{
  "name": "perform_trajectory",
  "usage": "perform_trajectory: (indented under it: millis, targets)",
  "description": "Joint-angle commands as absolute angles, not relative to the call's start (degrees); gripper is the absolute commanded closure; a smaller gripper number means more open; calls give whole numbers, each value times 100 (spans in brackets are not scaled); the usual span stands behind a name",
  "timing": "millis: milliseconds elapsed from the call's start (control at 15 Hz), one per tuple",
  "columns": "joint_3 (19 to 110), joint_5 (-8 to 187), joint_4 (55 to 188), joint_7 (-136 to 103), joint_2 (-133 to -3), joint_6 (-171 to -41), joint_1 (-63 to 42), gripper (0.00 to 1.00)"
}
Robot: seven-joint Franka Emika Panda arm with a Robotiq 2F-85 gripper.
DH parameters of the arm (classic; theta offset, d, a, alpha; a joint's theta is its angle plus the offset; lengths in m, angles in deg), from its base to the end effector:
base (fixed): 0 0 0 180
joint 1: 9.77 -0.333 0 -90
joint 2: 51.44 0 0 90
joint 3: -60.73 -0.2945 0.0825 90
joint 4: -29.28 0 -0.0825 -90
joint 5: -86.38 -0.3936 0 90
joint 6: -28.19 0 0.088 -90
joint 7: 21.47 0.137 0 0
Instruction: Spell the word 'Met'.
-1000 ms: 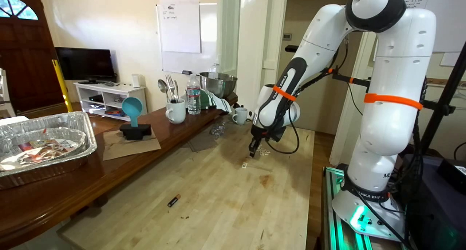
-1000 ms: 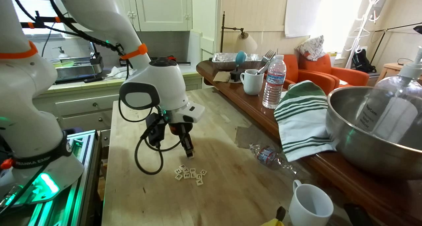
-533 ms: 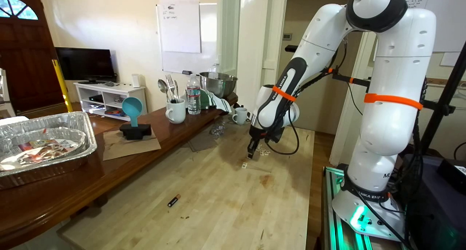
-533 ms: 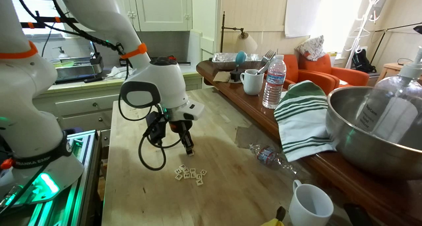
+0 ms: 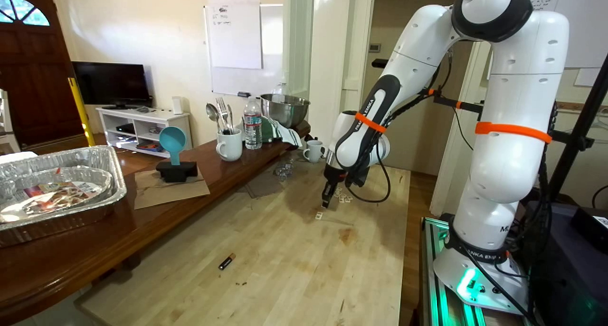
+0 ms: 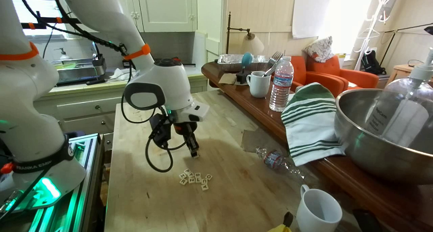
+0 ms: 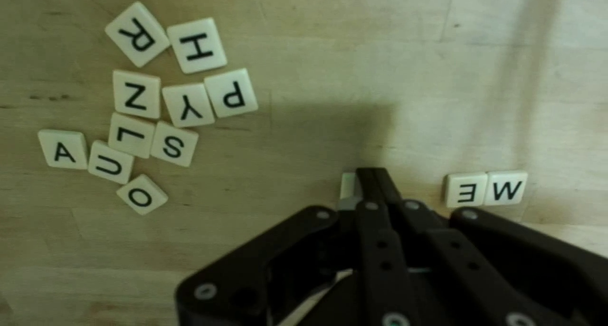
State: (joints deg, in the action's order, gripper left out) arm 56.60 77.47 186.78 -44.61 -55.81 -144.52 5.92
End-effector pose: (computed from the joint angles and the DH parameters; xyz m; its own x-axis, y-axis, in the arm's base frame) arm 0.4066 -0.0933 0.1537 0.9805 0.0503 0.1900 0.0468 -0.9986 0.0229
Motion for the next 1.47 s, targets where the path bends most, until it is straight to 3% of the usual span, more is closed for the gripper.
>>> perform_trajectory:
  millis: [0,1400]
  targets:
    - [5548,7573,18678,-4652,-5671,-14205,599,100]
    - [5390,6418,18669,-5307,-5465,-14409,633,100]
